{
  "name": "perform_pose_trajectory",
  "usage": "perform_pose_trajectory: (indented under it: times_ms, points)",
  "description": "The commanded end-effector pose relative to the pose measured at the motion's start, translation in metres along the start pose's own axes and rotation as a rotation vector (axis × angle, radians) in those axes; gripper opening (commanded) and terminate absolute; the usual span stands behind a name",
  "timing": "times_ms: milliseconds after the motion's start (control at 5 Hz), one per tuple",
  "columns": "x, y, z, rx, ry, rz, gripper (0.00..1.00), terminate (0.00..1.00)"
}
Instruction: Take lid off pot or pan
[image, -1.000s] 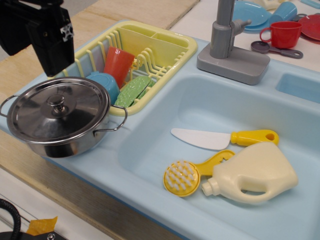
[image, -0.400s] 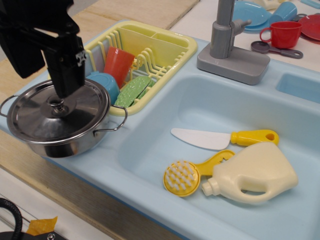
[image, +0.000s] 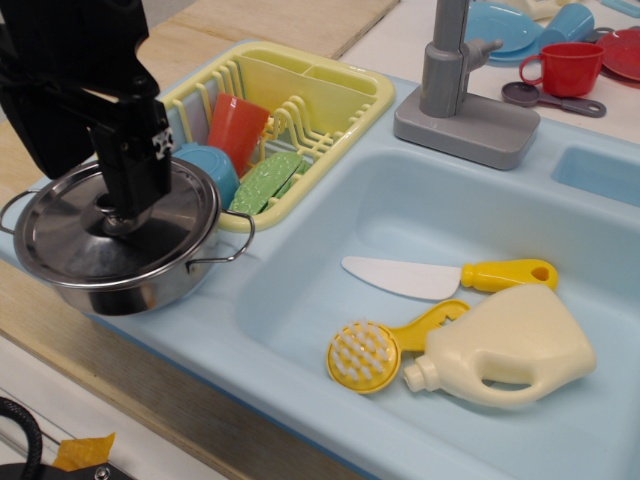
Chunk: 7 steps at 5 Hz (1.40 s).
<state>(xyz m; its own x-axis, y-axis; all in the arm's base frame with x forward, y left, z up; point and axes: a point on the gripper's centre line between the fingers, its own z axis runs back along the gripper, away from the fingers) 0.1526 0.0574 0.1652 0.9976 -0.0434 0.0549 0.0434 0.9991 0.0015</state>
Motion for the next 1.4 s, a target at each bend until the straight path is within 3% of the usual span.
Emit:
perform_pose_trajectory:
  times_ms: [0,600,1200]
  points:
    - [0.0,0.003,-0.004,0.004,-0.016,0.016,1.0,0.0]
    - [0.0,0.004,-0.015,-0.003,-0.025,0.015,1.0,0.0]
    - [0.004,0.002,-0.011,0.005,-0.01,0.007,1.0,0.0]
